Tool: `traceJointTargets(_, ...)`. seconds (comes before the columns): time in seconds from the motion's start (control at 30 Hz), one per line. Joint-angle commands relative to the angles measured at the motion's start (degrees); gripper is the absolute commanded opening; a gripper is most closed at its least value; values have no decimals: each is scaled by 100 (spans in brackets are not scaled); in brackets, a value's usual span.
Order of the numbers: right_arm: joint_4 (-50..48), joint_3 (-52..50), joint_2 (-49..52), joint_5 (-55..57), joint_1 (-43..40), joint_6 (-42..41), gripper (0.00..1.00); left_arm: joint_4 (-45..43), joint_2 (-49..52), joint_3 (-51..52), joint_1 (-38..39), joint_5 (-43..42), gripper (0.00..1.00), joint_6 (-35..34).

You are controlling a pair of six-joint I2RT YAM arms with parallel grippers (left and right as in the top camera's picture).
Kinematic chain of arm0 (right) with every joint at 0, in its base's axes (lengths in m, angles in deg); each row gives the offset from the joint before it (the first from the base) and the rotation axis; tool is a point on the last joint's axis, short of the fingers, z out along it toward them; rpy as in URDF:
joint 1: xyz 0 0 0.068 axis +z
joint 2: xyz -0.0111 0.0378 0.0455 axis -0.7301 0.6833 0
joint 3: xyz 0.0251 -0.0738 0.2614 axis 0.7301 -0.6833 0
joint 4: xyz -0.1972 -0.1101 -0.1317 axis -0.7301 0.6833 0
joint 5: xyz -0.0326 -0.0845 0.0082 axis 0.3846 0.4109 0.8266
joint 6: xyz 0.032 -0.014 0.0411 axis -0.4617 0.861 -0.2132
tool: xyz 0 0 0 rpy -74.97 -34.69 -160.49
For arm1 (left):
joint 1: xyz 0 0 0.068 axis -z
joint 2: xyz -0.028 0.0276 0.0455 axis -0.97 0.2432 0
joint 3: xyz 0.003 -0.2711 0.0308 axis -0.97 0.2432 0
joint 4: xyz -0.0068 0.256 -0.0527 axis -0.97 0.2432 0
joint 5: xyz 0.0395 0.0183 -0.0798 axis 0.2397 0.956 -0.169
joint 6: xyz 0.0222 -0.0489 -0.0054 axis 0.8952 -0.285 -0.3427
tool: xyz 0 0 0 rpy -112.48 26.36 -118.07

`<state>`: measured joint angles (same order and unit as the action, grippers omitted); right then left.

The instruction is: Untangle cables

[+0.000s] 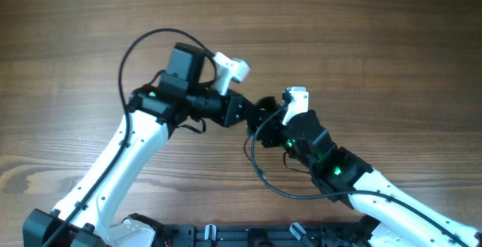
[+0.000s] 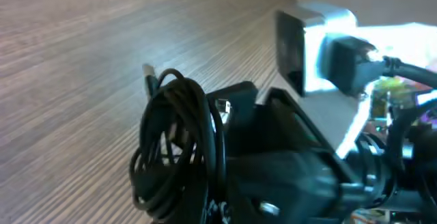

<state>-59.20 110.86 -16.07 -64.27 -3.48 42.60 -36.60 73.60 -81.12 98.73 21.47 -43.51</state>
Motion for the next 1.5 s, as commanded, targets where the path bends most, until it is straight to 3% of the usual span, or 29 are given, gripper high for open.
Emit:
traceJointTargets(0.0,-33,22,-420,-341,74,57,77,-26,-81,-87,-179,-1115,4,-157)
traceJointTargets(0.17,341,22,-1419,-330,74,319,100,-28,-81,-87,-833,-1110,4,-750)
traceJointTargets(0.37,1368,22,-2402,90,74,212,100,-28,-81,-87,-1410,-621,4,-2114)
traceJointTargets(0.47,1856,17,-2463,162,74,-411,100,-26,-81,-87,-1569,42,4,-3366)
traceJointTargets(0.6,2323,4,-2118,-310,76,-918,100,-24,-81,-85,-1628,883,4,-5796)
traceJointTargets(0.83,1919,4,-848,-1088,76,-1340,100,179,-81,-85,-1628,1036,4,-8588)
traceJointTargets(0.93,1488,4,-214,-1088,76,-1493,100,404,-81,-85,-1628,1038,4,-8981)
traceJointTargets(1.13,175,4,693,-1392,74,-1622,100,699,-81,-85,-1628,1141,4,-8979)
traceJointTargets(1.47,-205,4,737,-1220,74,-1928,100,1056,-81,-87,-1628,1547,4,-8983)
